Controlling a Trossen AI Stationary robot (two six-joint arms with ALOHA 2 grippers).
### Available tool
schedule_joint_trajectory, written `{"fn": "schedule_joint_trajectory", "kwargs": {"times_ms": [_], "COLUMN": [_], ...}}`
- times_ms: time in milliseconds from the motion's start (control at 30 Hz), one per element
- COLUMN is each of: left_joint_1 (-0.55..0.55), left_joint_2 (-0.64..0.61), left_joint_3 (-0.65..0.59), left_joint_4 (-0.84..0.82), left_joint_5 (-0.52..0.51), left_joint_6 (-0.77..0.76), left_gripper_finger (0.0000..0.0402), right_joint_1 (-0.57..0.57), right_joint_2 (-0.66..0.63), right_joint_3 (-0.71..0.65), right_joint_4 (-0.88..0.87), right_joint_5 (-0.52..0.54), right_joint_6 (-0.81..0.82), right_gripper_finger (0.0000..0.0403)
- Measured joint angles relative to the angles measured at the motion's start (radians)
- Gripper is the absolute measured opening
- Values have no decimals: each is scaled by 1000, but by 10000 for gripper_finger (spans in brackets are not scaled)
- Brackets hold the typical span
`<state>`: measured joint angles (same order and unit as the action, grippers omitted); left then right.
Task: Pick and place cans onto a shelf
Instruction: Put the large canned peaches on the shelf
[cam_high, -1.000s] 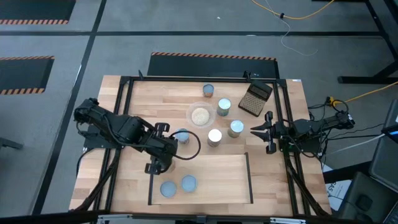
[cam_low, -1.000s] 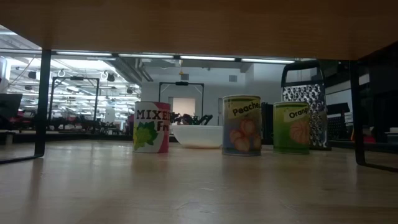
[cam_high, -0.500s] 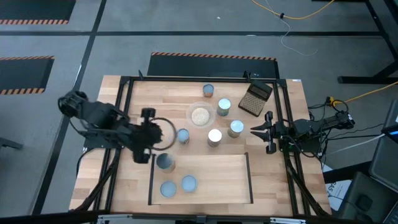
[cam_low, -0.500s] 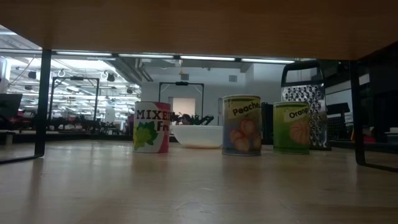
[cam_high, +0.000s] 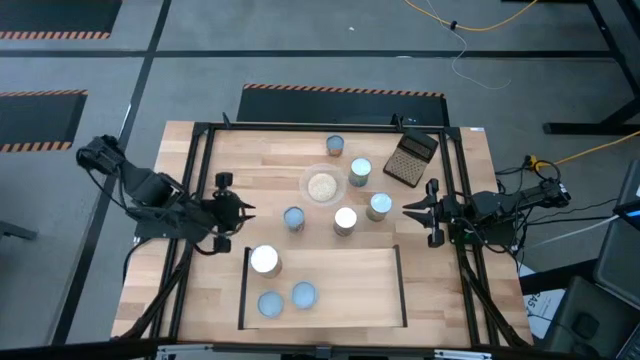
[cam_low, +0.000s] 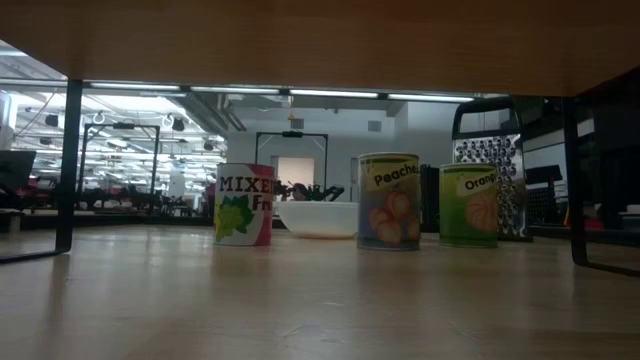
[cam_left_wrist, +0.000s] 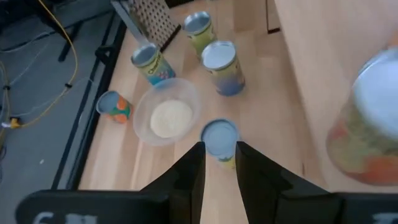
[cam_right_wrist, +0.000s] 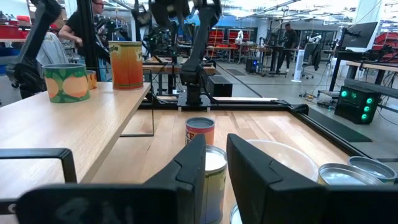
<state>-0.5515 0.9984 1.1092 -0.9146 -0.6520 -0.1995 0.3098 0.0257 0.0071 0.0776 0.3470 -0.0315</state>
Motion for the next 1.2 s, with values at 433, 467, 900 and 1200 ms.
{"fn": "schedule_joint_trajectory", "kwargs": {"times_ms": [433,467,900,1200], "left_joint_1": [143,149,220,272], "left_joint_2": [-308,-311,-312,-312], "left_joint_3": [-542,-561,-599,-599], "left_joint_4": [636,683,754,754], "left_joint_5": [16,18,70,70], "left_joint_6": [175,190,203,202], "left_gripper_finger": [82,82,82,82], "right_joint_1": [0,0,0,-1], "right_joint_2": [0,0,24,323], "right_joint_3": [0,0,74,369], "right_joint_4": [43,54,270,131], "right_joint_5": [16,23,108,212], "right_joint_6": [6,15,54,50], "right_gripper_finger": [72,73,185,188]}}
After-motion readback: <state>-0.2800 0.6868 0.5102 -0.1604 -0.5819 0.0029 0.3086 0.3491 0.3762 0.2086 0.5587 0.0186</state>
